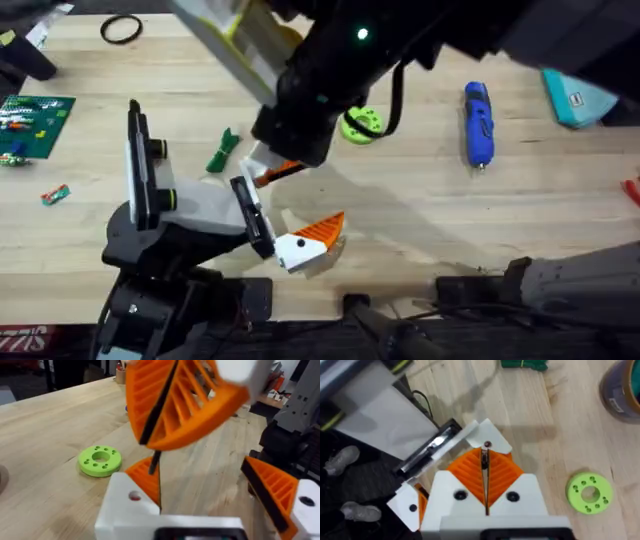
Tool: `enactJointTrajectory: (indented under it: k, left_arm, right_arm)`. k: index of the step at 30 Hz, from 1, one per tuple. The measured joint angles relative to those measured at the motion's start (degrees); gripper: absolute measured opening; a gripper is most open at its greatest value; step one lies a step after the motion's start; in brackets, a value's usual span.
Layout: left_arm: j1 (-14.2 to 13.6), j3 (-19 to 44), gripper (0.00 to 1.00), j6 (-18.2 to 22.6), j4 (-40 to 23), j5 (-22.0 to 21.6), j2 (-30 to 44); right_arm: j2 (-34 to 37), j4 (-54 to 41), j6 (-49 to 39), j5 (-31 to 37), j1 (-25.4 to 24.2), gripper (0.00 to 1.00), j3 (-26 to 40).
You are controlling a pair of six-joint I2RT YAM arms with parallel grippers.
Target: Pick up the gripper from the table and insert it into the empty holder that is missing its gripper. Then pick up a screw, insert it into the mounting hole, and use the screwdriver to tighten it. Finally, clean up the table by picking up the vegetable and placing it into the bucket.
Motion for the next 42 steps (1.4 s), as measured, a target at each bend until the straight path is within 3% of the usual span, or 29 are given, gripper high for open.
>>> enactJointTrajectory:
  k: [9, 22, 42]
  left_arm:
    - [0.0, 0.0, 0.986, 0.0, 0.0, 0.0, 0.0]
    - [0.0, 0.0, 0.986, 0.0, 0.0, 0.0, -0.02]
    - [0.0, 0.0, 0.986, -0.28, 0.0, -0.04, 0.0]
  right_arm:
    - [0.23, 1.53, 1.09, 5.04, 4.48, 0.006, 0.0]
    - [0.83, 1.83, 1.99, 10.4, 4.62, 0.006, 0.0]
    - [3.23, 2.03, 2.36, 9.12, 4.62, 0.006, 0.0]
